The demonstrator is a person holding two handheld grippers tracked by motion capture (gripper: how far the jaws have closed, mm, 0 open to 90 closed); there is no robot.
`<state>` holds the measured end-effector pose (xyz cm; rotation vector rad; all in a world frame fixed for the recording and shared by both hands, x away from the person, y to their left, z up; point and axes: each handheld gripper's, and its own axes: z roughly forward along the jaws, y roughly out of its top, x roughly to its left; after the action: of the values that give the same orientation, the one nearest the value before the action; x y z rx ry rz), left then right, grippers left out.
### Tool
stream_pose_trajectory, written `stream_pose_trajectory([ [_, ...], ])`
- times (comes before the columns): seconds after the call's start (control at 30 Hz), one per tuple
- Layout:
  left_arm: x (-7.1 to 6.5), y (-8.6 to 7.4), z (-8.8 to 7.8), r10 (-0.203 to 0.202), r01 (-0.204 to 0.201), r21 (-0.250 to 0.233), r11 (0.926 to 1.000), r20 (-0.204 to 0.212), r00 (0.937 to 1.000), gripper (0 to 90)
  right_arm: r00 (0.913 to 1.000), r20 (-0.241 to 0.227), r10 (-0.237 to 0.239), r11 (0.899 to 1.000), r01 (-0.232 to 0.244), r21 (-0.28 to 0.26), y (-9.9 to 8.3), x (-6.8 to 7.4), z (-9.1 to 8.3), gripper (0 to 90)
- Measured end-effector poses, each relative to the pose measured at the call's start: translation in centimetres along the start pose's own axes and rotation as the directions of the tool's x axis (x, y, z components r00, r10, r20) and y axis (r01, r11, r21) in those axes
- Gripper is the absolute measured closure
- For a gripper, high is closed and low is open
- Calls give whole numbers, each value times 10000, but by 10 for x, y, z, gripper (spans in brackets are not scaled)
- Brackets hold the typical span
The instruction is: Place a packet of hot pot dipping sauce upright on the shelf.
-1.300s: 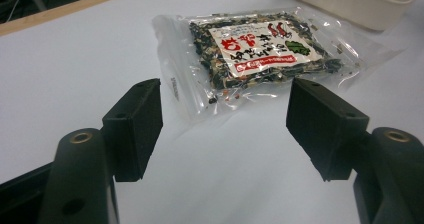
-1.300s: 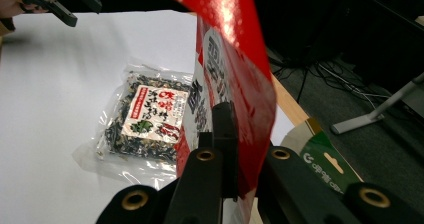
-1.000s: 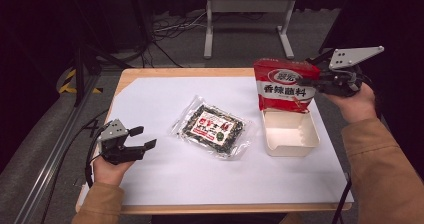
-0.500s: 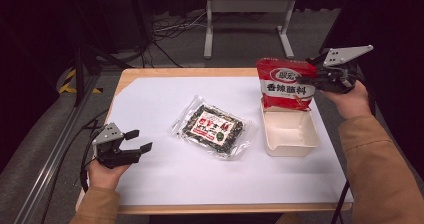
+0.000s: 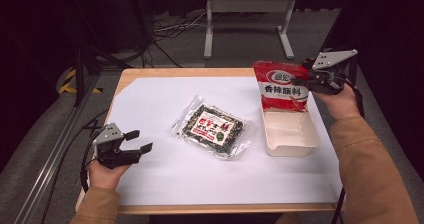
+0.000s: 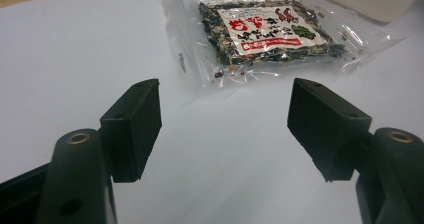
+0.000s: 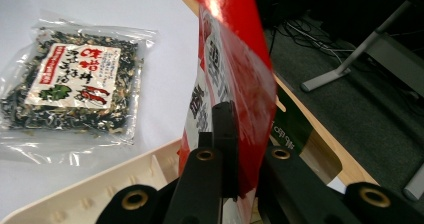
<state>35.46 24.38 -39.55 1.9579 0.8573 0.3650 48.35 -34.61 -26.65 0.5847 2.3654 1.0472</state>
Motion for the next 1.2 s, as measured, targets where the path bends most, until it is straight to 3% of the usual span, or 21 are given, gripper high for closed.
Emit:
stream_pose_trajectory([
  [0.27, 0, 0, 1, 22, -22, 25, 10000, 4, 10000, 300, 9999, 76, 148, 9999, -148, -12, -8, 0, 12, 885],
  [0.73, 0, 4, 8, 81, -82, 84, 9999, 174, 9998, 299, 9995, 3, 308, 9995, -308, -12, -19, 7, 14, 872],
  [0.97, 0, 6, 12, 151, -154, 103, 9998, 302, 9994, 298, 9943, 332, 1018, 9928, -1036, 605, -35, 4, 15, 882],
  [1.1, 0, 7, 14, 174, -178, 124, 9998, 329, 9993, 298, 9851, 372, 1681, 9841, -1698, 513, -46, 0, 14, 884],
  [1.2, -1, 8, 16, 225, -229, 143, 9996, 329, 9992, 297, 9809, 486, 1881, 9800, -1907, 563, -49, -1, 15, 886],
])
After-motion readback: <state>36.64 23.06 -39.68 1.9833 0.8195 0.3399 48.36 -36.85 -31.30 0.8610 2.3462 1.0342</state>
